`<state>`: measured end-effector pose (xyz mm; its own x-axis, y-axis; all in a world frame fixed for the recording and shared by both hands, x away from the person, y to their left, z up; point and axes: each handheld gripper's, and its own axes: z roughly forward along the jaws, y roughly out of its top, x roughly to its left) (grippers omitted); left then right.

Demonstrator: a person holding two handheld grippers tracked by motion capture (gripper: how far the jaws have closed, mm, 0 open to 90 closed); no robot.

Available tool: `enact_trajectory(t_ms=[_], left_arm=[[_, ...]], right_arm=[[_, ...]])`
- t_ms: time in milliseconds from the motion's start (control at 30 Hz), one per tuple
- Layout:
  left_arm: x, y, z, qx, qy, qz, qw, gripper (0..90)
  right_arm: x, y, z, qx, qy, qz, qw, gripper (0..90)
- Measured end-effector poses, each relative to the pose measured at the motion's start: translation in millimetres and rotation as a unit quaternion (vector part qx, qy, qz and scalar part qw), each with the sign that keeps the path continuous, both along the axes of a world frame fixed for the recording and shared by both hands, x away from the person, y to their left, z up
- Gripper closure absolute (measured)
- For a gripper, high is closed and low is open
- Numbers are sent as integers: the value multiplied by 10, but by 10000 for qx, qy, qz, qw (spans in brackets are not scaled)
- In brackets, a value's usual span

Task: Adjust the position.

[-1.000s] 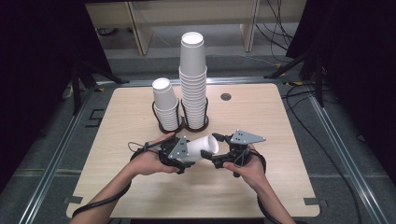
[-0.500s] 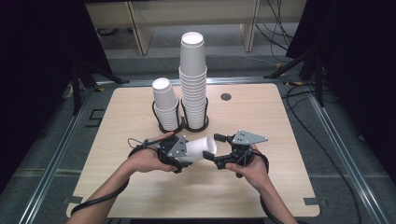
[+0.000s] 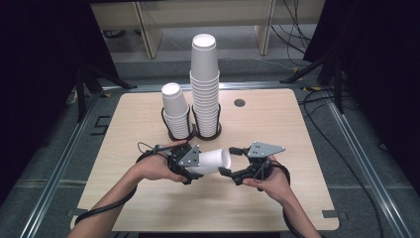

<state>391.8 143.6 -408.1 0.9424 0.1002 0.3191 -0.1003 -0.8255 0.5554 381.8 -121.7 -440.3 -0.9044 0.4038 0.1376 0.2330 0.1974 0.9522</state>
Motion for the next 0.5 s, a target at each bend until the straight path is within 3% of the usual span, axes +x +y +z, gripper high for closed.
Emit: enact_trajectory(t_ms=[100,200,233,267,433,500], left_arm=[[6,-4,10,56,6,-38,10000,261],[0,-12,6,113,52,-83,9999,262],[-2,-13,7,128,27,-95,9999,262],[-1,-13,8,124,59,-98,9999,262],[-12,-20,25,221,127,-182,9995,262],[-25,-27,12,161,59,-172,9997,262]], right_arm=[[-12,-3,5,-70,65,41,9999,157],[1,-2,13,-155,-37,107,9998,157],[3,14,10,-86,0,236,9997,156],[14,3,22,-227,-142,218,9994,157],[22,30,29,-349,-91,394,9986,158],[37,44,22,-392,-120,442,9982,161]])
